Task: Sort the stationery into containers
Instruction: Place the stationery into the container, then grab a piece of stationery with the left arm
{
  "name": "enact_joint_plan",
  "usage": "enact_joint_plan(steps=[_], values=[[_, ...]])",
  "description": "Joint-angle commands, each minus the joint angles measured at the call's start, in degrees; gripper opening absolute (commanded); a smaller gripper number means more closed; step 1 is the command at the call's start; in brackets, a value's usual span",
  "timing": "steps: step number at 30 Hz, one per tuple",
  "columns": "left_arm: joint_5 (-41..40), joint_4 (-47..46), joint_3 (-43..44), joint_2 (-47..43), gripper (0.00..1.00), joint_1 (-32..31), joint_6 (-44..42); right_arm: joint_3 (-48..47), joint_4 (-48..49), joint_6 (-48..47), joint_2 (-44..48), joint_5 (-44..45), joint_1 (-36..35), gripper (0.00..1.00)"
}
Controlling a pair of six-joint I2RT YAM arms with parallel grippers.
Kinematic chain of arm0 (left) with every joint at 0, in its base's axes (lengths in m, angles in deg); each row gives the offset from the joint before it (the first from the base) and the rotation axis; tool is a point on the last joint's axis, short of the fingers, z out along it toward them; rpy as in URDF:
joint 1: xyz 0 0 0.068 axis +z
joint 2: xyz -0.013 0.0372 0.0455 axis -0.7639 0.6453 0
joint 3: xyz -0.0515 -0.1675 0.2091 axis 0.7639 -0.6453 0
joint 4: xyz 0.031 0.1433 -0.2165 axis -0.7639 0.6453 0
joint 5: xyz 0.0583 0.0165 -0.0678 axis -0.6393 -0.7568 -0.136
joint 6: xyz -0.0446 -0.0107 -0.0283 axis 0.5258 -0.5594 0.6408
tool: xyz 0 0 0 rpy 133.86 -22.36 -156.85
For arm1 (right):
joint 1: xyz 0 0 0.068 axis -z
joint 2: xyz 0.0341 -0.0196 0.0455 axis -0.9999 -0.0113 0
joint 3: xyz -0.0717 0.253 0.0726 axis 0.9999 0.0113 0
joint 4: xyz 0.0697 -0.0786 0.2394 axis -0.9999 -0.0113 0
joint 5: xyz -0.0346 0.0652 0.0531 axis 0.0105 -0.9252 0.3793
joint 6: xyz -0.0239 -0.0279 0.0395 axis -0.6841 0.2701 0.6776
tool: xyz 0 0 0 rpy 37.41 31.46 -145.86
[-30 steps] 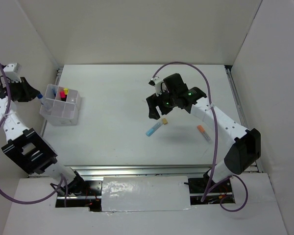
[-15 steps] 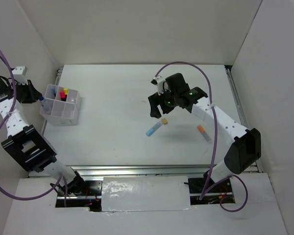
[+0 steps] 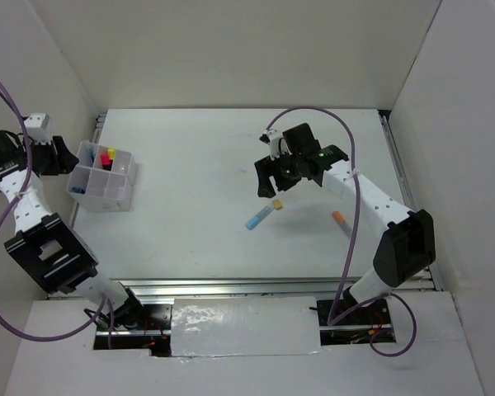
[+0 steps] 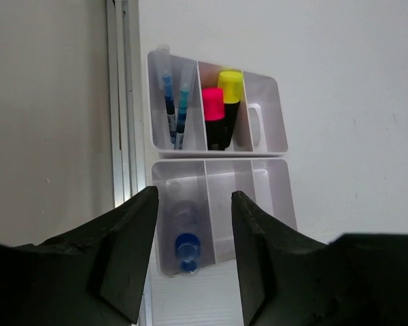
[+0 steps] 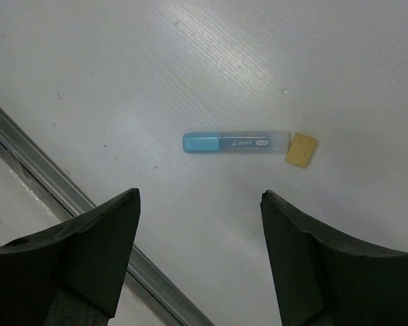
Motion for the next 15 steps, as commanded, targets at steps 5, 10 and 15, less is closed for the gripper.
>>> enact_joint_plan(steps=[5, 10, 15], values=[[5.3, -3.8, 2.4, -6.3, 0.60, -0.2, 3.4, -0.9, -0.5, -0.1, -3.0, 0.2, 1.3, 0.74], [5.5, -2.4, 2.1, -11.1, 0.60, -7.1, 0.2, -0.7, 0.5, 5.9, -6.2, 1.9, 1.4, 0.70], [2.6, 13.2, 2.0, -15.5, 0.61, -25.1, -17.1, -1.4, -0.4, 5.9, -10.2, 4.8, -0.6, 0.70]])
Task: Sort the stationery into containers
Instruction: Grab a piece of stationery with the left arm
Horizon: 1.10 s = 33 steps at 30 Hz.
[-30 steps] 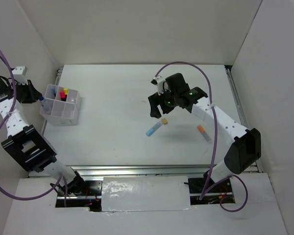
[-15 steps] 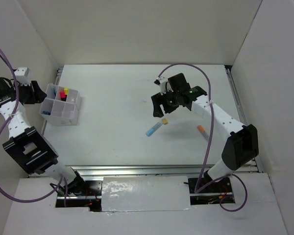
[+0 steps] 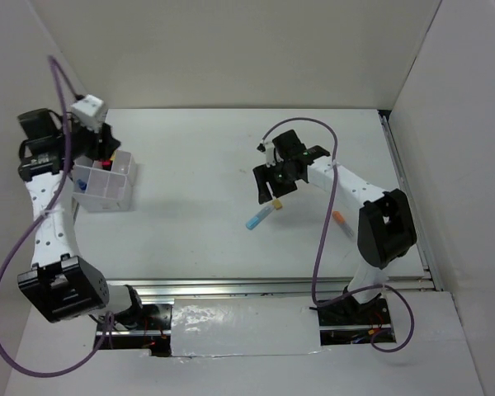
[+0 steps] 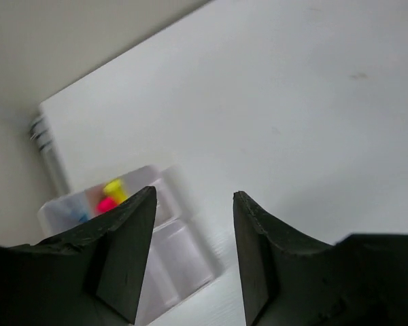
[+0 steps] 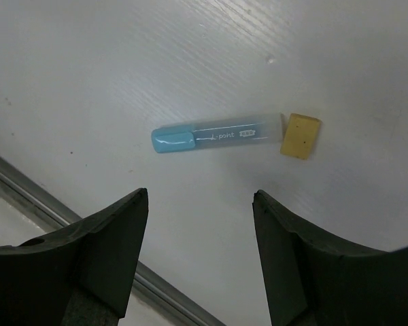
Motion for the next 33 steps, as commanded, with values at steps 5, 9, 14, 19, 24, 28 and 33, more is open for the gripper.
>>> enact_joint_plan(steps=[5, 9, 14, 19, 24, 28, 33], values=[[-11.6, 10.4, -3.6, -4.1, 0.59, -35.0, -7.5, -1.8, -0.2, 3.6, -0.1, 1.7, 2.5, 0.70], [-16.4, 1.2, -8.8, -1.4, 0.54, -49.4, 5.3, 0.9, -0.8, 3.2, 4.1, -2.1, 10.0, 0.68], [-20.8, -7.6, -13.8, 4.8, 0.54, -60.5, 17.3, 6.1, -2.4, -1.2, 10.7, -2.5, 18.6, 0.67], [-25.7, -12.2, -12.5, 14.6, 0.53, -67.5, 26.7, 14.0, -1.6, -9.4, 20.2, -0.6, 22.6, 0.67], [-28.3, -13.3, -7.5, 23.6, 0.53, -69.7, 31.8, 19.9, -1.2, -15.9, 28.1, 0.0, 25.1, 0.70], [-34.6, -10.9, -1.2, 30.7, 0.53, -70.8, 34.2, 21.0, -2.3, -20.2, 32.8, -3.8, 29.1, 0.74], [-35.9, -11.4, 4.5, 35.9, 0.53, -71.4, 33.8, 22.9, -2.6, -22.9, 37.4, -7.0, 32.1, 0.76]])
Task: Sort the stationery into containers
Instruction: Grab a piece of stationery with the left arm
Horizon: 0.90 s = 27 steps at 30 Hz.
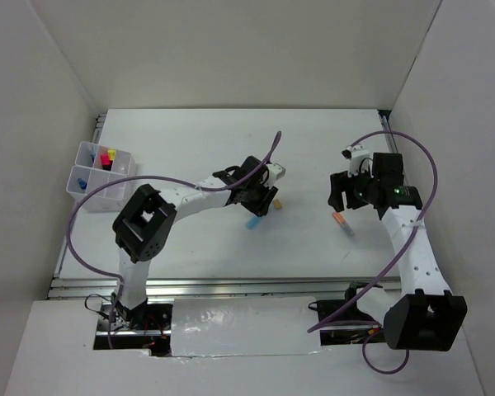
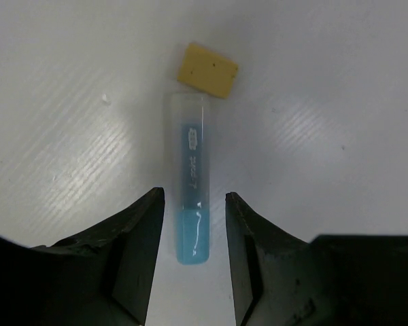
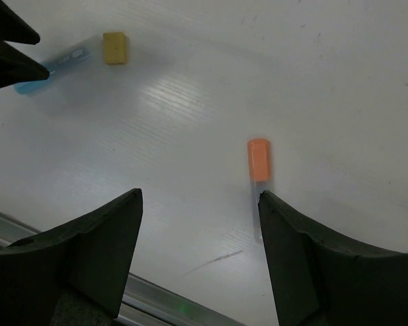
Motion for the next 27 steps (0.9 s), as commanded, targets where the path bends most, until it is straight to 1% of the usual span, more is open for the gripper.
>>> enact_joint_plan(steps=[1, 5, 11, 12, 13, 18, 23, 25, 26, 27], values=[[-2.2, -0.7, 5.8, 2.5, 0.53, -1.3, 1.3, 1.2, -0.9, -3.9, 2.8, -2.8, 1.1, 0.76], [-4.6, 1.7, 10.3, 6.7, 0.52, -2.5, 0.1, 1.4, -1.9, -4.7, 2.7, -4.4, 3.0, 0.74], [-5.9, 3.1, 12.8, 10.1, 0.52, -3.3, -0.9, 2.9, -1.9, -6.8, 5.5, -7.0, 5.5, 0.74], [-5.8, 3.1, 12.6, 10.4, 0.52, -3.3, -1.0, 2.8, -2.0, -7.4, 6.0, -7.2, 5.8, 0.74], [-7.8, 3.0, 12.4, 10.6, 0.51, -3.3, -0.8, 2.7, -2.1, -7.6, 6.3, -8.0, 6.4, 0.74], [-11.0, 2.2, 10.8, 10.6, 0.51, -3.3, -0.8, 2.3, -2.5, -9.2, 8.2, -9.3, 7.3, 0.75], [-10.1, 2.3, 10.9, 11.2, 0.53, -2.8, -1.2, 1.6, -3.6, -9.9, 8.2, -10.9, 7.4, 0.75], [-8.3, 2.4, 10.8, 11.6, 0.49, -2.5, -0.9, 1.2, -4.1, -10.4, 8.6, -12.2, 7.3, 0.75], [-7.7, 2.1, 10.7, 11.6, 0.43, -2.1, -0.9, 1.1, -4.1, -10.7, 8.8, -12.9, 7.3, 0.75], [-6.6, 2.1, 10.4, 11.3, 0.40, -2.0, -0.6, 1.1, -3.9, -11.4, 9.4, -13.4, 7.3, 0.75]])
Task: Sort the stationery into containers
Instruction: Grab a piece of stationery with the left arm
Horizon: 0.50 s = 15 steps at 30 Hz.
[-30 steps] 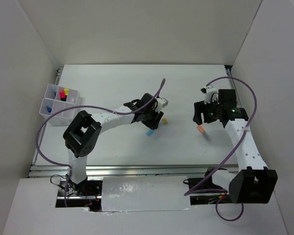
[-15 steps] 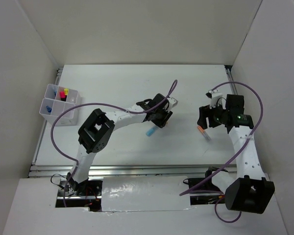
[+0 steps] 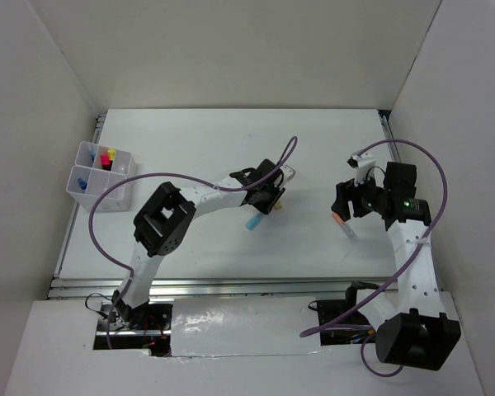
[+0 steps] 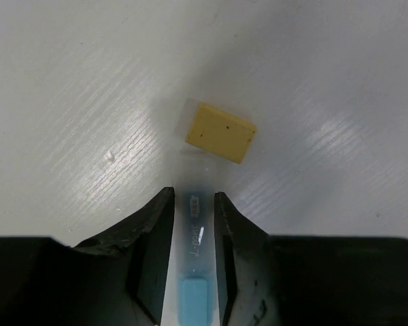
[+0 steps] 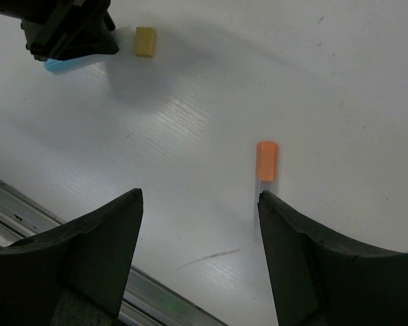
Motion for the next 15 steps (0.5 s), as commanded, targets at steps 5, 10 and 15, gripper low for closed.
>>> enact_joint_plan(steps=[5, 10, 15], values=[[4.6, -1.9, -3.7, -2.0, 0.25, 1.2, 2.1, -1.2, 1.4, -3.5, 3.6, -4.4, -1.9, 0.76], [7.7, -4.1, -9.6, -10.8, 0.11, 2.4, 6.4, -0.1, 5.0, -4.8, 4.2, -4.0, -6.5, 0.77], [12.6, -4.3, -12.5, -18.6, 0.00, 5.9, 12.1, 1.5, 9.8, -9.1, 5.9, -2.7, -17.3, 0.79]])
